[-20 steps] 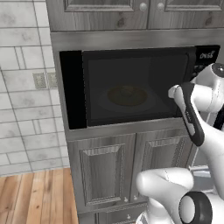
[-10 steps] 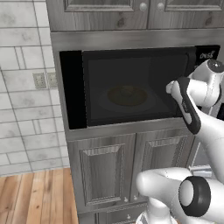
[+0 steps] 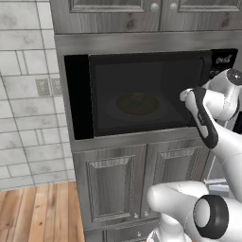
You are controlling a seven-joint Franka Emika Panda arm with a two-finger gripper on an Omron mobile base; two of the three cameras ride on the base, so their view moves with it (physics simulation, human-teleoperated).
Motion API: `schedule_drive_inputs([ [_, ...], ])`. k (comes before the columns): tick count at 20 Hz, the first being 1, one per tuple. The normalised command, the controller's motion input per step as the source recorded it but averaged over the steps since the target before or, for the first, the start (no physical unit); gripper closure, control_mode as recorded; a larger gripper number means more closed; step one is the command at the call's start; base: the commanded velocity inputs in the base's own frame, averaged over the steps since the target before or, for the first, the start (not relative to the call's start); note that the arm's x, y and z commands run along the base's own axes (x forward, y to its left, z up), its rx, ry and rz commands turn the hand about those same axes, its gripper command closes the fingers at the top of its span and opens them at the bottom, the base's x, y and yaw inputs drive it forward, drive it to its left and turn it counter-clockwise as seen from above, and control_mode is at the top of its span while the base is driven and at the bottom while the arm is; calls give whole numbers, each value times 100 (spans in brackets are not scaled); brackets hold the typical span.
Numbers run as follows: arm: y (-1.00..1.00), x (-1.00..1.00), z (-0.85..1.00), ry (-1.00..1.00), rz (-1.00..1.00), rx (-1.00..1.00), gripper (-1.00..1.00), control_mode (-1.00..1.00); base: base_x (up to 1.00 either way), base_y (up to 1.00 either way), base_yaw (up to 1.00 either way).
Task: Retrieve the reheated potato from the microwave, then place the potato, cheese, and condiment on the cutting board.
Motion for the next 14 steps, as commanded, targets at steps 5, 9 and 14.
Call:
schedule_drive_inputs([
  [5,-19,2,0,-24,1,0,-100,-100,0,0,0],
  [9,-23,27,5,-1,0,0,-100,-100,0,0,0],
  [14,-4,48,2,0,0,1,-100,-100,0,0,0],
])
